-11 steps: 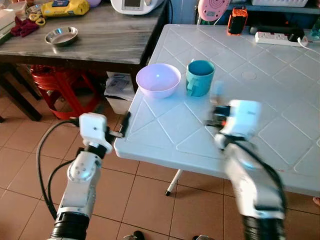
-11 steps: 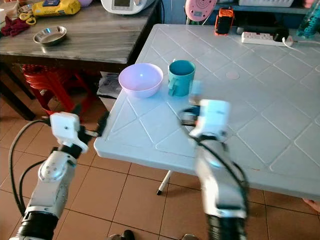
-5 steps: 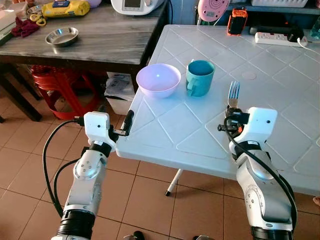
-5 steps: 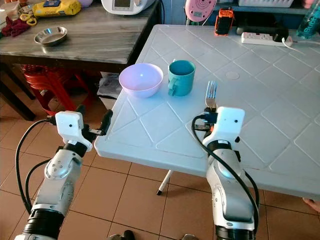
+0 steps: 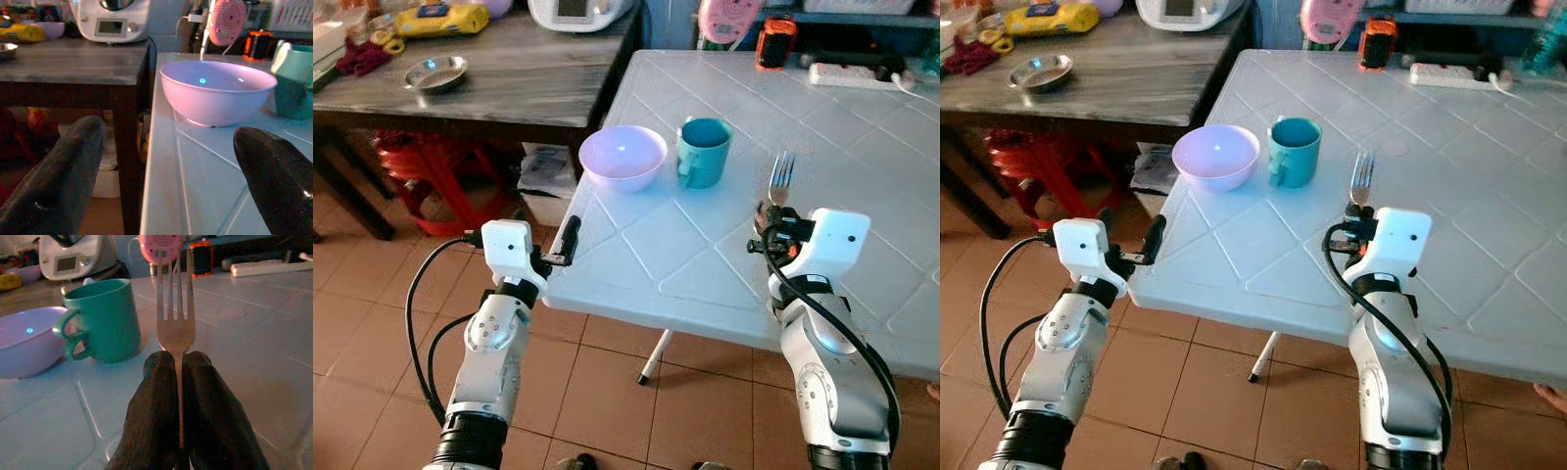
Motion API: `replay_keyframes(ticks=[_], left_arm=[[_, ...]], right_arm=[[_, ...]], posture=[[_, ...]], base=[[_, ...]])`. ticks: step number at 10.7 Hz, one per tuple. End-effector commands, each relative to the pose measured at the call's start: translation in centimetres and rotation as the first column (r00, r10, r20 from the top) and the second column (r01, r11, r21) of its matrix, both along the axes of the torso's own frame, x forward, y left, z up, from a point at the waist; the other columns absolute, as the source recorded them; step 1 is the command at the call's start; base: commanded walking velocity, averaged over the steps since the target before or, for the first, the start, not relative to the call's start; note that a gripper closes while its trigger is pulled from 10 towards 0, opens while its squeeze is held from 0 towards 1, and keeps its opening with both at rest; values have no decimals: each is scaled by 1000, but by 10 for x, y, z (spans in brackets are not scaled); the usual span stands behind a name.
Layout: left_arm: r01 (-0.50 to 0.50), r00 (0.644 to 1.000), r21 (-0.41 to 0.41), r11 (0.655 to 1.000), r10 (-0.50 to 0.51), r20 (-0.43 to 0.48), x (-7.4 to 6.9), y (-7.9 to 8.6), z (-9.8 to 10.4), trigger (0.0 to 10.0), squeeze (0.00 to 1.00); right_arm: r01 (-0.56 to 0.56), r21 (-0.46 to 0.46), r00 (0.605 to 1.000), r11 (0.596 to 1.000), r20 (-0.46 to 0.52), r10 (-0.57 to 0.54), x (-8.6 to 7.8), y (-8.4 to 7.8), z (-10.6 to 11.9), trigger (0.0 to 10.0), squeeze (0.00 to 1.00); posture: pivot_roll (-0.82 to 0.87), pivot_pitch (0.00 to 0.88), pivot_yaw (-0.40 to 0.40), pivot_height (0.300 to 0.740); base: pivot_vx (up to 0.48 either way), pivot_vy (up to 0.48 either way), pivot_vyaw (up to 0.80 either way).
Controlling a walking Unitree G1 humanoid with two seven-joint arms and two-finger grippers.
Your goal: Setting the table
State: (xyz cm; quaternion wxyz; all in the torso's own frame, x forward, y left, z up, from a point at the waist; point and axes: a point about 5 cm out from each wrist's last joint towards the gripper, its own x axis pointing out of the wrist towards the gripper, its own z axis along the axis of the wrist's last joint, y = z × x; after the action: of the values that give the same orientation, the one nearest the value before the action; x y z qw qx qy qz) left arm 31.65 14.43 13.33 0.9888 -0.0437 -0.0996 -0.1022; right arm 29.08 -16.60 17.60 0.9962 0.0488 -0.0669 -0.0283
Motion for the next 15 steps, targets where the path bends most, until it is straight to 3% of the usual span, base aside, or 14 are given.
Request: replay_keyframes(ticks=[1, 3, 15], left_arm=[[-12, 1000, 10, 1000, 12, 15, -2, 4, 3, 10000, 0], [-15, 1000, 9, 1000, 15, 14, -2, 5, 3, 10000, 0], [14, 1000, -15, 1000, -14, -2, 0, -13, -4, 10000, 0]], right_arm=[[-14, 7, 1000, 1000, 7, 14, -1, 3, 1, 10000, 0], [-21, 7, 1000, 1000, 9, 21, -1, 5, 0, 10000, 0], [-28, 4, 999, 1000, 47, 28, 4, 7, 3, 10000, 0]], posture=[[-158, 138, 90, 740], [-158, 140, 92, 740], [-170, 122, 90, 740]], base=[[0, 330, -800], [0, 358, -788], [0, 424, 0]])
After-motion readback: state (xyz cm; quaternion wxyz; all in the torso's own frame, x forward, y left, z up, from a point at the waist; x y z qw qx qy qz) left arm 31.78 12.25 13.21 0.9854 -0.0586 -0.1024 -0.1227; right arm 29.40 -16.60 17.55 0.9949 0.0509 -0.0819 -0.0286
